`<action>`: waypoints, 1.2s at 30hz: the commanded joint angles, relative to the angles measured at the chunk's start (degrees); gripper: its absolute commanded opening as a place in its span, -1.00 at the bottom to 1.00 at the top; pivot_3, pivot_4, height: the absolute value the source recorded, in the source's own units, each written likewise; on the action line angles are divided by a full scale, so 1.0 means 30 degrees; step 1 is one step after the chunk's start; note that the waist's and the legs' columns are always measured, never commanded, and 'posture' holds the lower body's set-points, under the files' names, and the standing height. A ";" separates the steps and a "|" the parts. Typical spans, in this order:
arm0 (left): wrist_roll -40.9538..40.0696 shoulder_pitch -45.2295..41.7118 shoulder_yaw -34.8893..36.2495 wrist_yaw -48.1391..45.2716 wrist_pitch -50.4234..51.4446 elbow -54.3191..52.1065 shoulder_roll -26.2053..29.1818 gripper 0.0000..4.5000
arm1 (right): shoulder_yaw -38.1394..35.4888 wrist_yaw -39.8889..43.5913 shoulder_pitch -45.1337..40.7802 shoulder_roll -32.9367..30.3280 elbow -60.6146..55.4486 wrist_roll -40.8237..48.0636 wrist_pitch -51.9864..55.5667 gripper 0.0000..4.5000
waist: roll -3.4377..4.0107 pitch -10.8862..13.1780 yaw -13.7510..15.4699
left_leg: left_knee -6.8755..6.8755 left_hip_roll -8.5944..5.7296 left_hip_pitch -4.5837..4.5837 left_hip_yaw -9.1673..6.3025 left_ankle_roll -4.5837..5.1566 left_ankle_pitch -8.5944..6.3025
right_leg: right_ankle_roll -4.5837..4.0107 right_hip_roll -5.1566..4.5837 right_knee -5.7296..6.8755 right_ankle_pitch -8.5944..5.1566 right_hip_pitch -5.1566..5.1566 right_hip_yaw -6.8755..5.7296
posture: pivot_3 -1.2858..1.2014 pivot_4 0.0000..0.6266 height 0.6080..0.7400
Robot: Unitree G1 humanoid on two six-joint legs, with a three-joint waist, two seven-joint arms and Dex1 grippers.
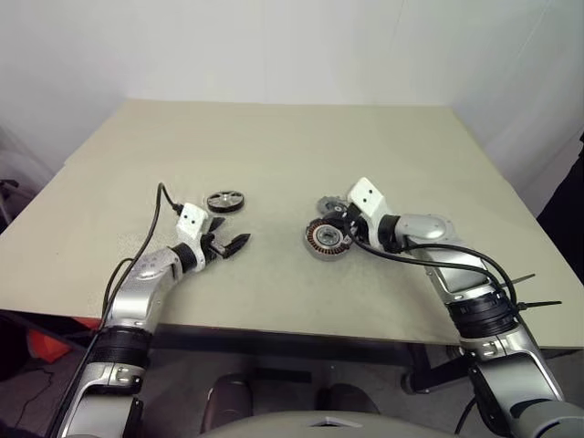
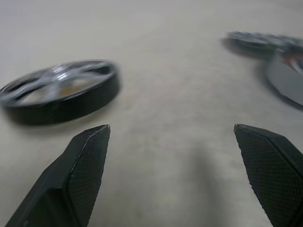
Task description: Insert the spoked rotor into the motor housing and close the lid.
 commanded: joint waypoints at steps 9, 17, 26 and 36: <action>-0.2020 -0.1183 0.2693 0.2412 0.3882 0.0176 -0.0400 0.97 | 0.0083 -0.0398 -0.0213 -0.0739 0.0186 -0.0762 -0.0731 -0.99 | -0.0001 0.0001 0.0011 | 0.0009 -0.0002 0.0001 0.0016 -0.0016 0.0010 | 0.0001 0.0000 0.0009 0.0000 0.0005 -0.0003 | 0.03 -1.00 1.00; -0.4598 -0.2623 0.4955 0.4749 0.6117 0.1208 -0.2953 0.97 | 0.0035 -0.0389 -0.0072 -0.0623 -0.0231 -0.0619 -0.0685 -0.99 | -0.0006 0.0003 0.0052 | 0.0023 -0.0017 -0.0024 0.0011 -0.0005 0.0005 | 0.0001 -0.0006 -0.0003 0.0001 0.0006 -0.0002 | 0.03 -1.00 1.00; -0.6477 -0.4945 0.8278 0.7792 0.5292 0.5037 -0.5104 0.97 | -0.0209 -0.0475 0.0537 -0.1008 -0.0536 -0.0608 -0.0652 -0.99 | -0.0005 0.0003 0.0212 | 0.0051 -0.0037 0.0010 -0.0002 -0.0003 0.0006 | 0.0024 -0.0017 -0.0001 0.0013 0.0063 -0.0007 | 0.03 -1.00 1.00; -0.7084 -0.5286 0.8583 0.7970 0.4945 0.5953 -0.5210 0.97 | -0.0157 -0.0472 0.0335 -0.1081 -0.0363 -0.0693 -0.0741 -0.99 | -0.0007 0.0005 0.0202 | 0.0037 -0.0037 0.0199 -0.0027 0.0043 -0.0021 | 0.0169 -0.0018 -0.0022 -0.0066 0.0267 -0.0007 | 0.03 -1.00 1.00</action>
